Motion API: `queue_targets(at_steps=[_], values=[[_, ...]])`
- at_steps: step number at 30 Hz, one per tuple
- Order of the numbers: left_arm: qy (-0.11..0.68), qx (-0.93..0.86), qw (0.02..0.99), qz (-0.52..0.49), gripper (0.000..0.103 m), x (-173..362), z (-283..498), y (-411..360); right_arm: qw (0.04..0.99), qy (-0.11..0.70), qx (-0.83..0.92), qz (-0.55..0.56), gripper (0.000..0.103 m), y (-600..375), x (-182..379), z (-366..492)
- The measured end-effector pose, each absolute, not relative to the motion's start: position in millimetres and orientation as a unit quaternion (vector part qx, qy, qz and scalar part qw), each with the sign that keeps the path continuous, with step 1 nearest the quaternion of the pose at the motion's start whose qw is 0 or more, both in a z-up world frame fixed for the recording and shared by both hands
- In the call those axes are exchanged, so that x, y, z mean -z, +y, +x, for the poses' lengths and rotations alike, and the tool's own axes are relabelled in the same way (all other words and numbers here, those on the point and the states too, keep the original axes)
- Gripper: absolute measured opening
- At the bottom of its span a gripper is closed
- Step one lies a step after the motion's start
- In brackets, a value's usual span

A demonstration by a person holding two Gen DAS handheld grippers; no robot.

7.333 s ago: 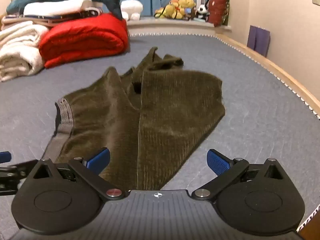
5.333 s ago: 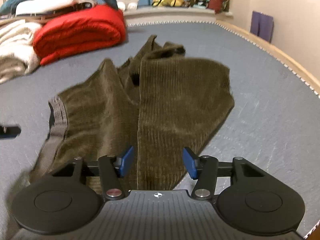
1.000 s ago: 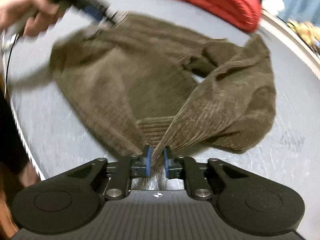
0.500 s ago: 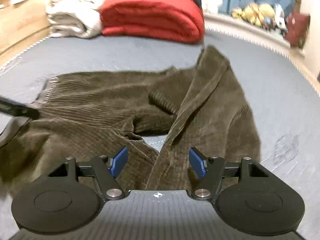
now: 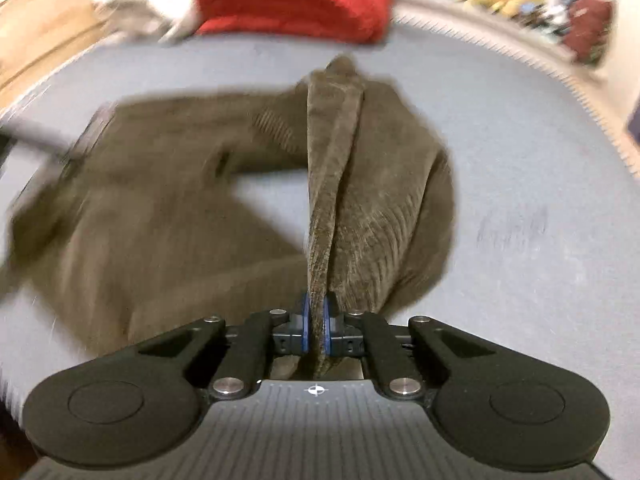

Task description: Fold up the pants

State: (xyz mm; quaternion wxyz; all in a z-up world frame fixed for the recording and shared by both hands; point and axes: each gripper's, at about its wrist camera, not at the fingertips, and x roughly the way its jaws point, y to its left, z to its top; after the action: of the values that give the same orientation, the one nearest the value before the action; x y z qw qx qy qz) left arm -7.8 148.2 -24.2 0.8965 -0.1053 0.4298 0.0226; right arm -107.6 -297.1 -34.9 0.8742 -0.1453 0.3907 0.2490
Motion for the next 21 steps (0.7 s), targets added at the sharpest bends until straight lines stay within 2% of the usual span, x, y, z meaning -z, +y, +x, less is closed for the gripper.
queue_targets(at_steps=[4,7,8,9,10,11,12,21], values=[[0.427,-0.016,0.898,-0.106,0.074,21,-7,139,0.844,0.419,-0.278,-0.184,0.007,-323,47,-138],[0.429,-0.012,0.898,-0.097,0.074,22,-6,132,0.854,0.396,-0.292,-0.169,0.011,-325,26,-140],[0.430,-0.011,0.898,-0.094,0.074,24,-6,130,0.865,0.375,-0.292,-0.162,0.018,-324,16,-140],[0.432,-0.012,0.897,-0.092,0.075,25,-5,129,0.874,0.358,-0.294,-0.149,0.032,-323,7,-138],[0.433,-0.014,0.897,-0.090,0.075,26,-4,130,0.882,0.341,-0.298,-0.131,0.040,-318,-1,-134],[0.435,-0.017,0.896,-0.090,0.075,28,-5,131,0.889,0.325,-0.301,-0.112,0.052,-312,-8,-129],[0.436,-0.020,0.895,-0.090,0.075,29,-4,133,0.895,0.314,-0.303,-0.096,0.057,-306,-10,-122],[0.441,-0.039,0.892,-0.091,0.075,34,-6,150,0.907,0.354,-0.187,-0.129,0.057,-226,36,-20]])
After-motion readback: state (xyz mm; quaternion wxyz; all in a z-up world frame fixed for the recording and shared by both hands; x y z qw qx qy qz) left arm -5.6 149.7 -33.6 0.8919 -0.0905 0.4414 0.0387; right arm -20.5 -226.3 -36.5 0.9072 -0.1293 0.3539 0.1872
